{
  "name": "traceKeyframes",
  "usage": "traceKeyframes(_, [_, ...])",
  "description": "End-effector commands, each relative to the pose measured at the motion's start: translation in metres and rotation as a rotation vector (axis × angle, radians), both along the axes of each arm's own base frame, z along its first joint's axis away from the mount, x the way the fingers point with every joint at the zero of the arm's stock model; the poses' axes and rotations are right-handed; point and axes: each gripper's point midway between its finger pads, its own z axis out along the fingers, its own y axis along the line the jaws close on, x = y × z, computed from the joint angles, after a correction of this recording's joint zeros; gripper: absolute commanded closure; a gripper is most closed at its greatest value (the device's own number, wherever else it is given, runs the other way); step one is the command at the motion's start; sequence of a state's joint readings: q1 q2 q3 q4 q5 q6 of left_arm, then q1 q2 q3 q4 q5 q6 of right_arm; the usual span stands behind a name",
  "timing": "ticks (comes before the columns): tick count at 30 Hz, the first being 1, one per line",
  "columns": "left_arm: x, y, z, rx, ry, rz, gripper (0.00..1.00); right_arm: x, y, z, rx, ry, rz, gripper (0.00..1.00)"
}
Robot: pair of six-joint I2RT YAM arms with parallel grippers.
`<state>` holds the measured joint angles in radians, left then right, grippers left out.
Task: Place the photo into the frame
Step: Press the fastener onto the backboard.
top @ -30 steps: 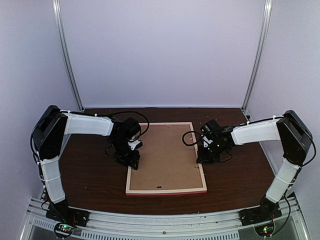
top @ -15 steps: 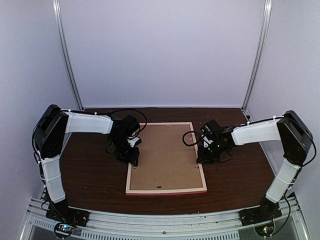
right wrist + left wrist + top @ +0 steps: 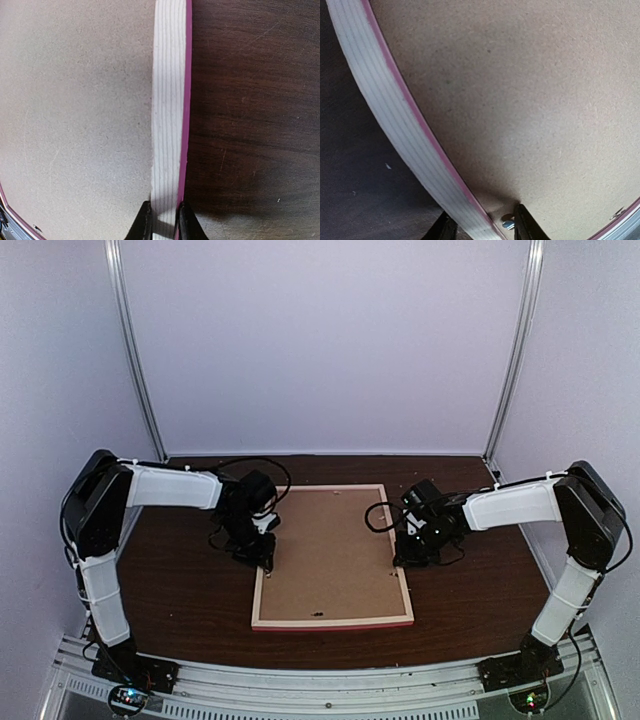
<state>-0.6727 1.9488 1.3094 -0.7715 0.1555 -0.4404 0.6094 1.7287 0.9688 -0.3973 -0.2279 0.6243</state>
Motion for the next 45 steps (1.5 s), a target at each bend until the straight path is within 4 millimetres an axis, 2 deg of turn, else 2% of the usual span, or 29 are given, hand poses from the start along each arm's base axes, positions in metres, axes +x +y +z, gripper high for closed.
traceKeyframes(1, [-0.005,0.003,-0.024,0.011,-0.005,-0.013,0.61,-0.029,-0.022,-0.035,-0.11,0.126,0.007,0.95])
traceKeyframes(8, [-0.021,0.01,-0.029,0.011,0.037,-0.023,0.64,-0.028,-0.021,-0.035,-0.111,0.129,0.007,0.95])
traceKeyframes(22, [-0.046,0.02,-0.026,0.004,0.092,-0.076,0.65,-0.028,-0.021,-0.037,-0.112,0.132,0.006,0.95])
traceKeyframes(39, [-0.059,0.026,-0.019,-0.002,0.116,-0.089,0.69,-0.03,-0.022,-0.036,-0.113,0.129,0.001,0.96])
traceKeyframes(45, [-0.064,0.022,-0.015,-0.031,0.135,-0.107,0.68,-0.031,-0.021,-0.037,-0.116,0.131,0.002,0.95])
